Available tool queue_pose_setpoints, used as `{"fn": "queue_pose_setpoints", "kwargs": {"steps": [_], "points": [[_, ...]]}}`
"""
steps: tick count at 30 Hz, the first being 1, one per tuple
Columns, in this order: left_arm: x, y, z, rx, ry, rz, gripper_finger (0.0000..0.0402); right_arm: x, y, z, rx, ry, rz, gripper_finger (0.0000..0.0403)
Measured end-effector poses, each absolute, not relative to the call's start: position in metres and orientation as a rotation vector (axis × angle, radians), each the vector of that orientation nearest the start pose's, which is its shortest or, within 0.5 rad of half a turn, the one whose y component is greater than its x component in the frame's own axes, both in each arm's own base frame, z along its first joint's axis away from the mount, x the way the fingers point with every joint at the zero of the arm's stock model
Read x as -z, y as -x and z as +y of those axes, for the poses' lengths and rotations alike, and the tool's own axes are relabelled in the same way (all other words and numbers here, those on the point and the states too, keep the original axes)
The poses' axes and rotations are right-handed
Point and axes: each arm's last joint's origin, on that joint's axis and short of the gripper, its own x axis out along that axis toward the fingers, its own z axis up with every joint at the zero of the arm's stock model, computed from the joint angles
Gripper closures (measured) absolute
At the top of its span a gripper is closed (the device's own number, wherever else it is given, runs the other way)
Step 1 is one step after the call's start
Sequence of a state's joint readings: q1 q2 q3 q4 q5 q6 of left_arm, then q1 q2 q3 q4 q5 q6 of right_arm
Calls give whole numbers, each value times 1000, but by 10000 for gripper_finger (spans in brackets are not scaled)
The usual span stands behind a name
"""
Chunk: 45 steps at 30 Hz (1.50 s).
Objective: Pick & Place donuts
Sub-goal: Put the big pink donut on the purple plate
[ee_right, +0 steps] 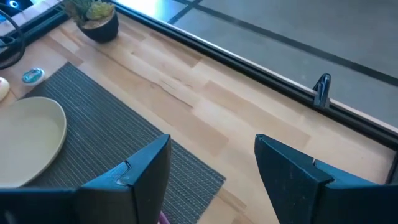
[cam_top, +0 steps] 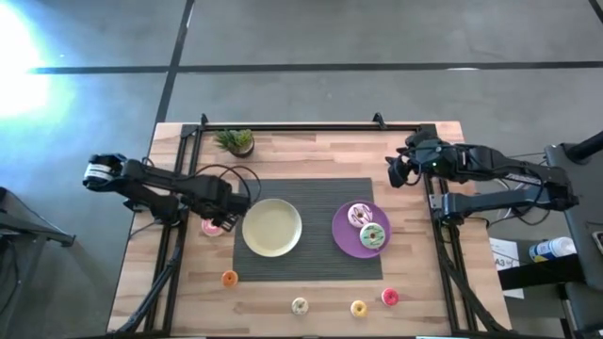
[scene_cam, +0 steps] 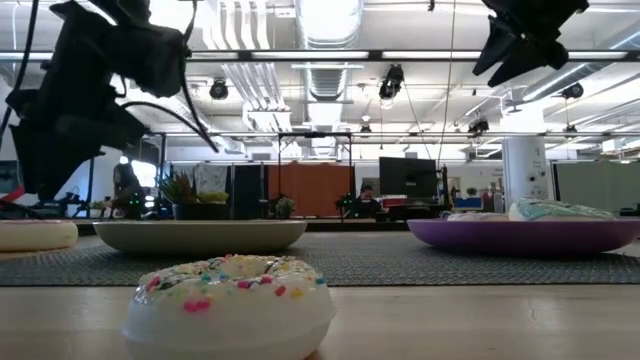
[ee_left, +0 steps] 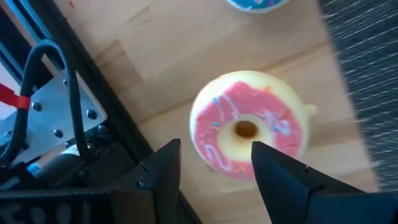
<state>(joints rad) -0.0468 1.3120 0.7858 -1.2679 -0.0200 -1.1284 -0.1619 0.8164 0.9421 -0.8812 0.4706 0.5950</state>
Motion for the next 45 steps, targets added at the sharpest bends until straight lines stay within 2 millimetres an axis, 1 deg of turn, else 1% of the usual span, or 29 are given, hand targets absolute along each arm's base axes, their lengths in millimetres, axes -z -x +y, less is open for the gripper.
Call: {"fn": "queue_pose_setpoints", "kwargs": {"steps": [5, 9, 16, 19, 22, 26, 28, 30, 33, 35, 37, 40, 43, 45], "points": [[-178, -160, -5, -985, 747, 1579, 232, -318, -147, -37, 810, -422, 585, 179], [-167, -155, -4, -945, 789, 1520, 232, -315, -151, -38, 813, -418, 603, 179], [-147, -147, -3, -894, 820, 1514, 238, -314, -158, -39, 810, -420, 597, 179], [-141, -147, -4, -865, 852, 1509, 264, -315, -158, -39, 808, -423, 584, 179], [-142, -148, -4, -857, 857, 1500, 310, -315, -158, -39, 807, -424, 578, 179], [-152, -158, -3, -826, 830, 1447, 382, -315, -158, -39, 807, -424, 578, 179], [-161, -165, -2, -821, 818, 1407, 392, -315, -158, -39, 807, -424, 578, 179], [-174, -176, -1, -811, 802, 1339, 394, -315, -158, -39, 807, -424, 578, 179], [-200, -190, 0, -820, 772, 1239, 398, -315, -158, -39, 808, -424, 578, 179], [-220, -209, 0, -770, 786, 1109, 399, -315, -158, -39, 808, -424, 578, 179], [-238, -237, -1, -657, 784, 940, 399, -315, -158, -39, 808, -424, 578, 179], [-250, -284, -1, -532, 751, 755, 400, -315, -158, -39, 807, -425, 578, 179], [-250, -334, 1, -476, 715, 657, 400, -316, -158, -38, 785, -441, 582, 179], [-246, -367, 1, -454, 693, 628, 400, -316, -157, -37, 755, -458, 588, 179]]}}
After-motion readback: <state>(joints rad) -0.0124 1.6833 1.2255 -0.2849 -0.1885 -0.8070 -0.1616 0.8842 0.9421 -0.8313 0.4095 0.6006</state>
